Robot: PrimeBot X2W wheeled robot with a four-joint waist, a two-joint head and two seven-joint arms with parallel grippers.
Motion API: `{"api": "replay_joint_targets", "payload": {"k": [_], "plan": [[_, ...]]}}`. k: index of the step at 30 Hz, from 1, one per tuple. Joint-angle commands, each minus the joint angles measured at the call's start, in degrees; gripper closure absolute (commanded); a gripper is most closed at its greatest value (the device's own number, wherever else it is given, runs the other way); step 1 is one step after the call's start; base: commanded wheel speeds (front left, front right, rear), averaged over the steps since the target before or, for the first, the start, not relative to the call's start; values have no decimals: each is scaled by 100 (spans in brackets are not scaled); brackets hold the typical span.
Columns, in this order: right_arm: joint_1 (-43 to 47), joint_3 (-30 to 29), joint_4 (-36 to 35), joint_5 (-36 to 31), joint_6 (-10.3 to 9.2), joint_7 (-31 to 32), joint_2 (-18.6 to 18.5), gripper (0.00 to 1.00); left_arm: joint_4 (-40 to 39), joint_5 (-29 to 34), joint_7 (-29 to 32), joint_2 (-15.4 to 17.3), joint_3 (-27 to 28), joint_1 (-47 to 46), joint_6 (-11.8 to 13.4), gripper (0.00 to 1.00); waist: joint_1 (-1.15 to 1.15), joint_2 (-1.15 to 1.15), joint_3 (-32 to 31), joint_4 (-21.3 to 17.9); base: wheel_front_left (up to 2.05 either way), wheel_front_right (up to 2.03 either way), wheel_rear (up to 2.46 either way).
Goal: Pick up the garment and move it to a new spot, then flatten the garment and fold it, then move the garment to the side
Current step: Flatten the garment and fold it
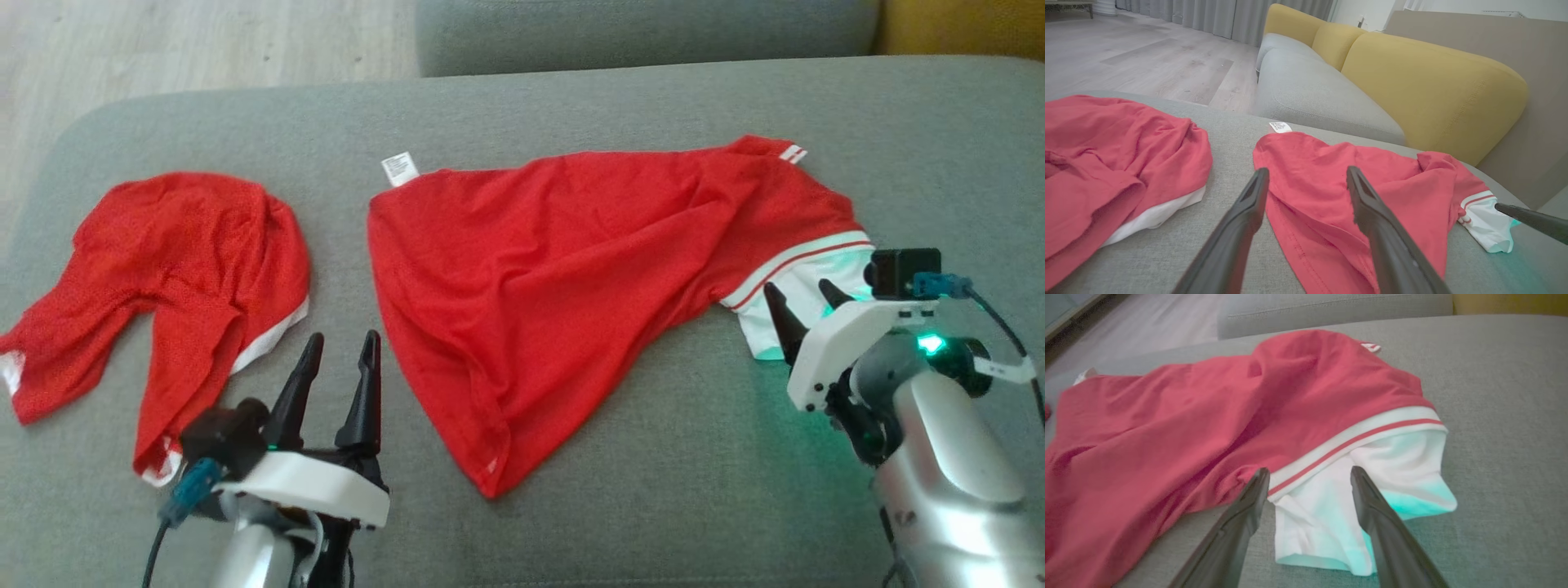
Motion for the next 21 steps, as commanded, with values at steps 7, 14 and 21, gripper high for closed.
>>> {"api": "replay_joint_targets", "payload": {"k": [7,14,21], "plan": [[-464,-136,513,-153,43,276,-57,0,-162,-29,-52,29,244,-289,-17,0,0,0,102,157,0,0,0],[-508,-439,761,-221,43,390,-149,0,-184,-19,-52,29,304,-295,-25,0,0,0,180,129,0,0,0],[-480,-800,751,-357,43,306,-128,0,-144,-21,-52,29,341,-319,-32,0,0,0,176,36,0,0,0]]}}
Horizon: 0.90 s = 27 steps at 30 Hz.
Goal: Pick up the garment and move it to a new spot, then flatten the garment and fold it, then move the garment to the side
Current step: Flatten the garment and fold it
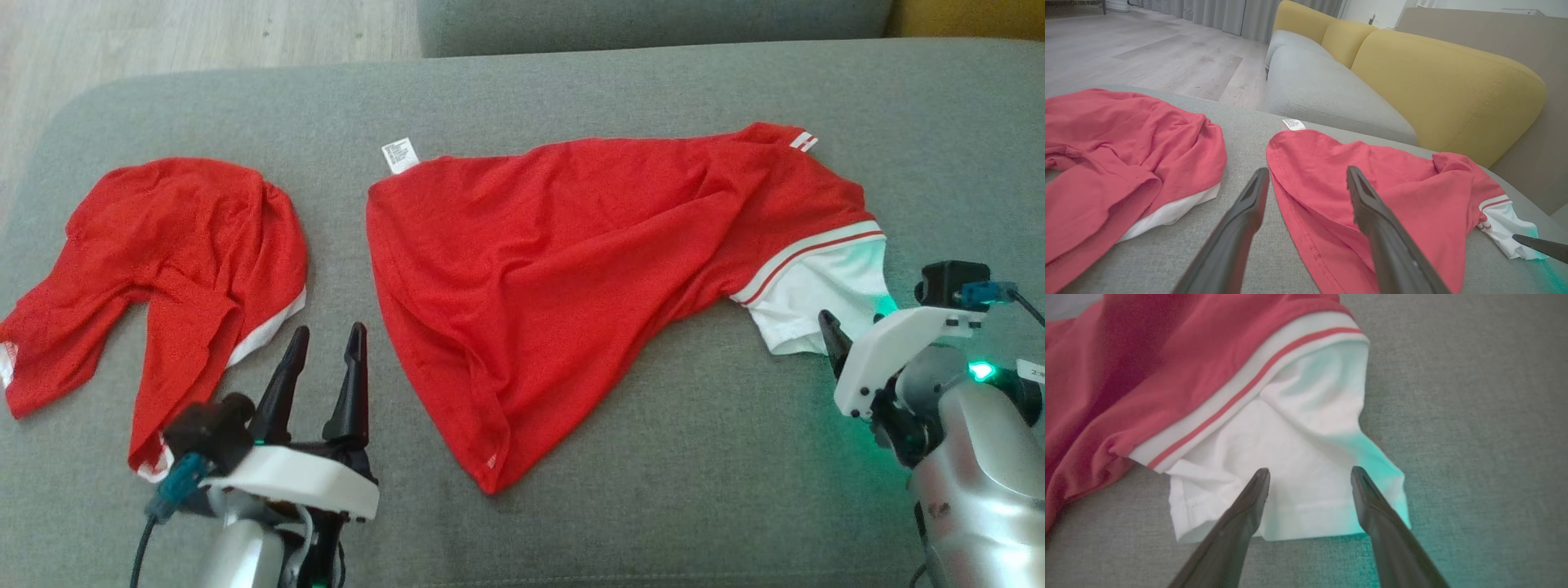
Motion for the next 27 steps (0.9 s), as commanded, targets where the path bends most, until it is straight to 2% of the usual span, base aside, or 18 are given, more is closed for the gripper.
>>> {"api": "replay_joint_targets", "payload": {"k": [1,6,12,27], "plan": [[-212,97,-229,-8,43,-151,7,0,-135,-21,-52,29,198,-260,-32,0,0,0,-41,-31,0,0,0],[-127,180,-471,192,43,-449,25,0,-124,-21,-52,29,225,-241,-33,0,0,0,-136,-75,0,0,0],[21,119,-523,320,43,-392,-84,0,-143,-16,-52,29,243,-199,-30,0,0,0,-177,-106,0,0,0],[-236,-414,283,-86,43,93,-123,0,-118,30,-52,29,229,-262,-77,0,0,0,-57,25,0,0,0]]}}
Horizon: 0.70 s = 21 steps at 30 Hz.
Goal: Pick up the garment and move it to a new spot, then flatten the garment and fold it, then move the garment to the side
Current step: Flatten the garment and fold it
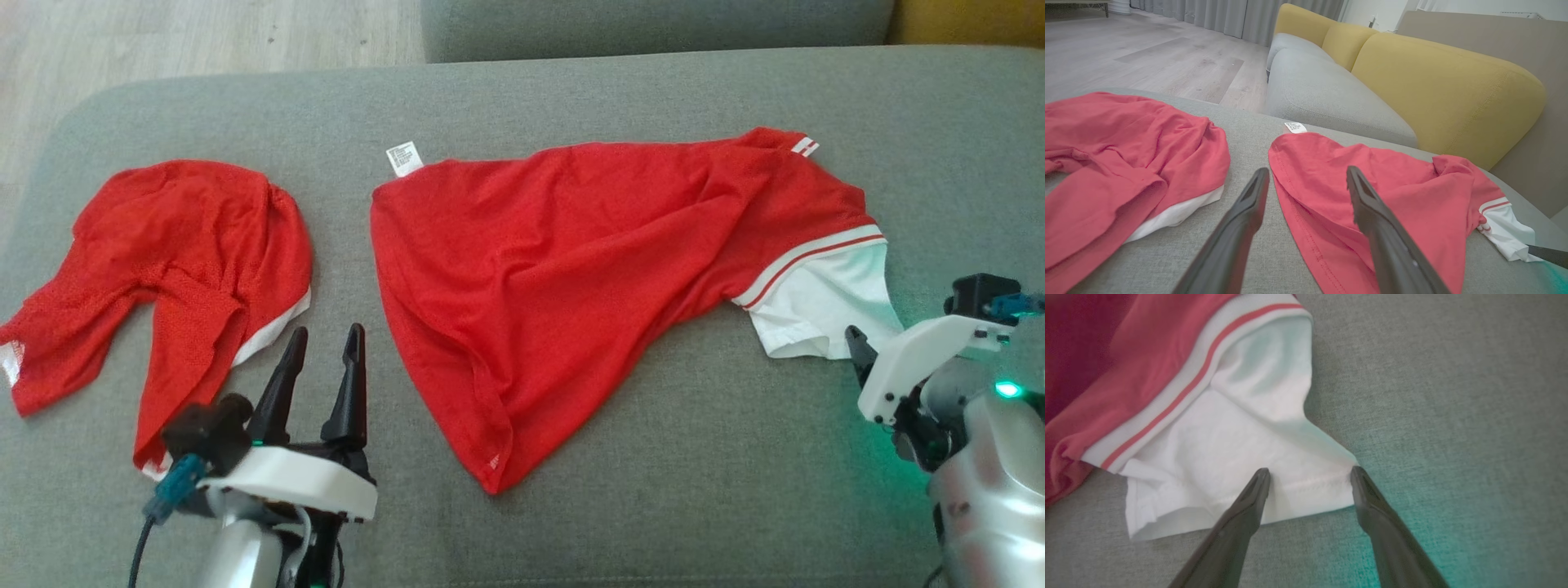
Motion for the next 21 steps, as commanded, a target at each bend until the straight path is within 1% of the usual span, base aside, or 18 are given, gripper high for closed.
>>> {"api": "replay_joint_targets", "payload": {"k": [1,5,6,7,8,9,10,16,21], "plan": [[-197,53,-77,-72,43,9,-70,0,-144,32,-52,29,185,-263,-27,0,0,0,-2,5,0,0,0],[-259,-164,119,-236,43,150,-76,0,-155,40,-52,29,196,-249,-24,0,0,0,-12,4,0,0,0],[-271,-184,159,-279,43,190,-73,8,-157,42,-52,29,200,-243,-25,0,0,0,-12,0,0,0,0],[-284,-199,184,-312,43,209,-62,25,-156,43,-52,29,202,-236,-25,0,0,0,-15,-5,0,0,0],[-297,-209,198,-332,43,211,-44,46,-154,42,-52,29,203,-230,-25,0,0,0,-17,-12,0,0,0],[-306,-215,207,-346,43,204,-26,81,-152,40,-52,29,205,-226,-25,0,0,0,-19,-19,0,0,0],[-309,-214,214,-359,43,192,-12,100,-150,38,-52,29,207,-226,-25,0,0,0,-21,-25,0,0,0],[-294,-135,161,-309,43,88,51,100,-161,38,-52,29,242,-207,-13,0,0,0,-85,-87,0,0,0],[-139,-25,-90,-207,43,291,-2,100,-156,14,-52,29,262,-129,7,0,0,0,-201,-163,0,0,0]]}}
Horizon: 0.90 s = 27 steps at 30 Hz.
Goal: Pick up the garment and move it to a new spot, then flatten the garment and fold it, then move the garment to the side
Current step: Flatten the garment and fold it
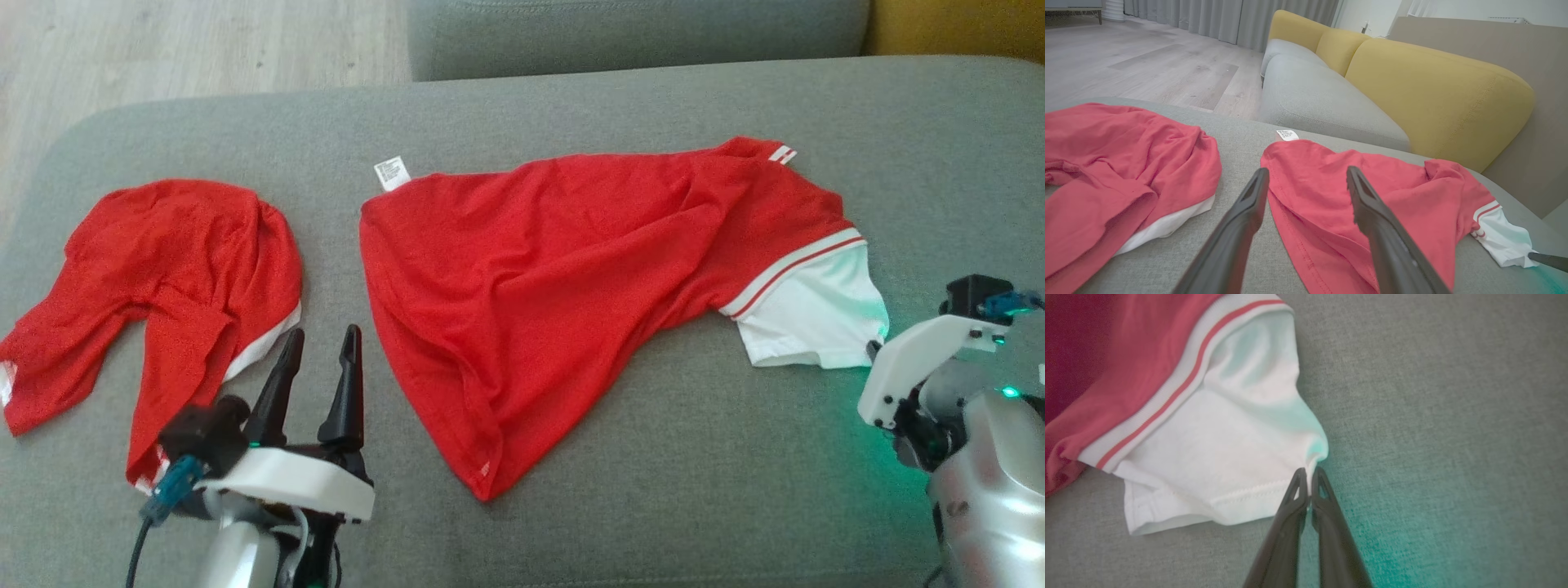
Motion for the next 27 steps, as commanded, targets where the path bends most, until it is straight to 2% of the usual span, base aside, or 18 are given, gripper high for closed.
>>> {"api": "replay_joint_targets", "payload": {"k": [1,9,18,19,20,27], "plan": [[0,148,-286,47,43,70,-59,100,-161,1,-52,29,227,-135,9,0,0,0,-42,-34,0,0,0],[552,82,-997,119,43,712,-251,100,-204,-35,-52,29,224,-72,35,0,0,0,-111,-94,0,0,0],[1383,-29,-2321,345,43,1580,-230,100,-202,-65,-52,29,226,-15,43,0,0,0,-209,-132,0,0,0],[1456,-69,-2483,314,43,1611,-217,81,-204,-64,-52,29,235,-8,47,0,0,0,-219,-141,0,0,0],[1517,-111,-2647,266,43,1614,-202,0,-206,-62,-52,29,244,-1,49,0,0,0,-226,-151,0,0,0],[1691,-292,-3648,168,43,1499,63,0,-218,-55,-52,29,277,-10,48,0,0,0,-231,-212,0,0,0]]}}
